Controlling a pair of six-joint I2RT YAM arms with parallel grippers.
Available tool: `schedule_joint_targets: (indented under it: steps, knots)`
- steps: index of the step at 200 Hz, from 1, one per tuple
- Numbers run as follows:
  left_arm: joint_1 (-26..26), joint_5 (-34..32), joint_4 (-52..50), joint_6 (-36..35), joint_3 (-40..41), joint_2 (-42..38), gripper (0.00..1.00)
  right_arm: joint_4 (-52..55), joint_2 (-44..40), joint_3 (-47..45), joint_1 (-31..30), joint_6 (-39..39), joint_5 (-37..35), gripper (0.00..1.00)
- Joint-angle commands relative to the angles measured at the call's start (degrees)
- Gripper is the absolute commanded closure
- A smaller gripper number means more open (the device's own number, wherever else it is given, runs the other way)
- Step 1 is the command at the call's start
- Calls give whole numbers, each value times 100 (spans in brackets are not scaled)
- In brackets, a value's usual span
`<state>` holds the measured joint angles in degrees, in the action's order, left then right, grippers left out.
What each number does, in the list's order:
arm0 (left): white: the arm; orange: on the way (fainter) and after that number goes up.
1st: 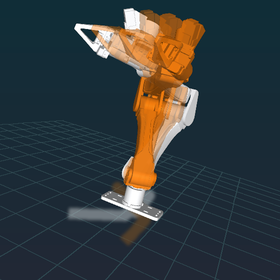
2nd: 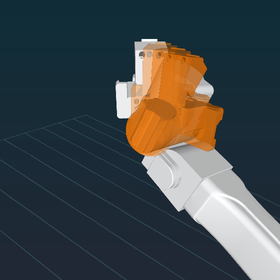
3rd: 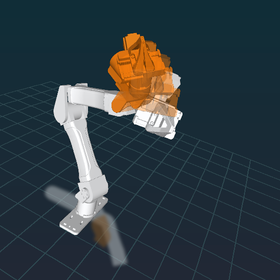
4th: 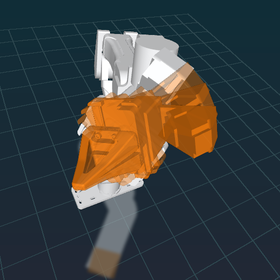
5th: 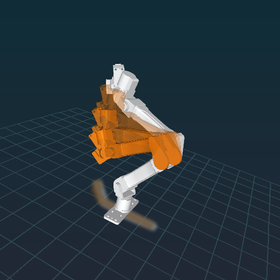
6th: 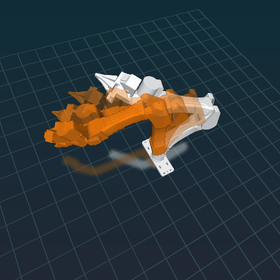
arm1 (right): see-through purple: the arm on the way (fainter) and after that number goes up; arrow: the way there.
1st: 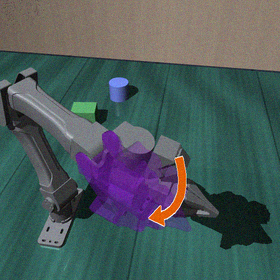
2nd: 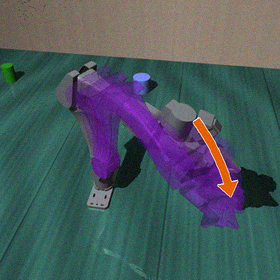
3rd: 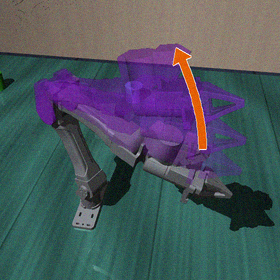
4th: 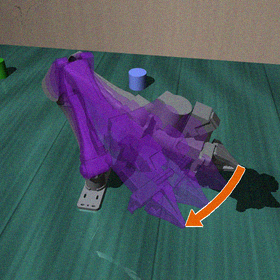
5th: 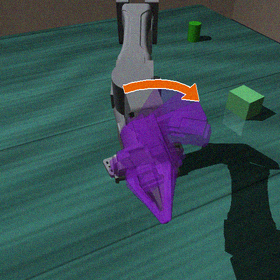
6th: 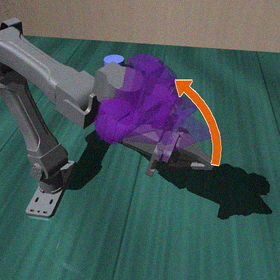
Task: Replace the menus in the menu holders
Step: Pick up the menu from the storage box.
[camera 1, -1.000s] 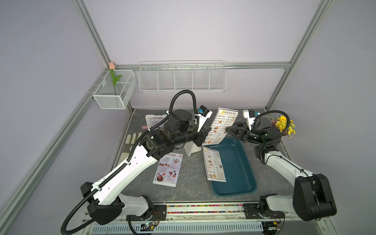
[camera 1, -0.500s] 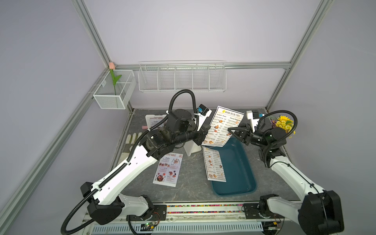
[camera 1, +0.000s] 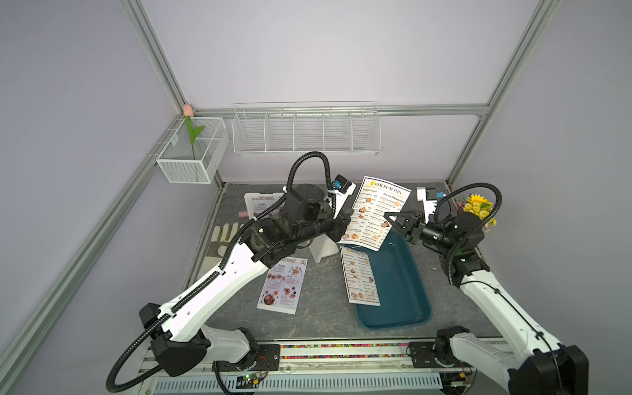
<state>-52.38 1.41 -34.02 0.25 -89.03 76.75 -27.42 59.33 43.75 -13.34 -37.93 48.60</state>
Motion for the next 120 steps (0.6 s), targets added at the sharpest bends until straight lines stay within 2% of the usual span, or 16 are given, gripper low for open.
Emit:
schedule_joint_targets:
  steps: [1,21,39,69,87,99,120]
  knots:
    - [51,-360,167,109,149,38,100,591,-191,258,-180,288,-409,90]
    - [83,-776,197,251,256,38,73,1157,-270,424,-336,546,-634,91]
    - [127,-1229,212,424,346,16,57,1821,-307,623,-476,895,-993,93]
    - [437,-1430,203,848,639,-67,49,2432,-284,956,-689,1198,-1478,93]
    - [659,-1924,153,1210,854,-138,45,2798,-166,1204,-827,1340,-1762,93]
    - [962,-2071,-13,1603,981,-136,44,3158,-45,1457,-1017,1501,-2101,93]
    - [1581,-1894,-16,2231,1492,-186,49,3699,188,1933,-1459,1661,-2908,93]
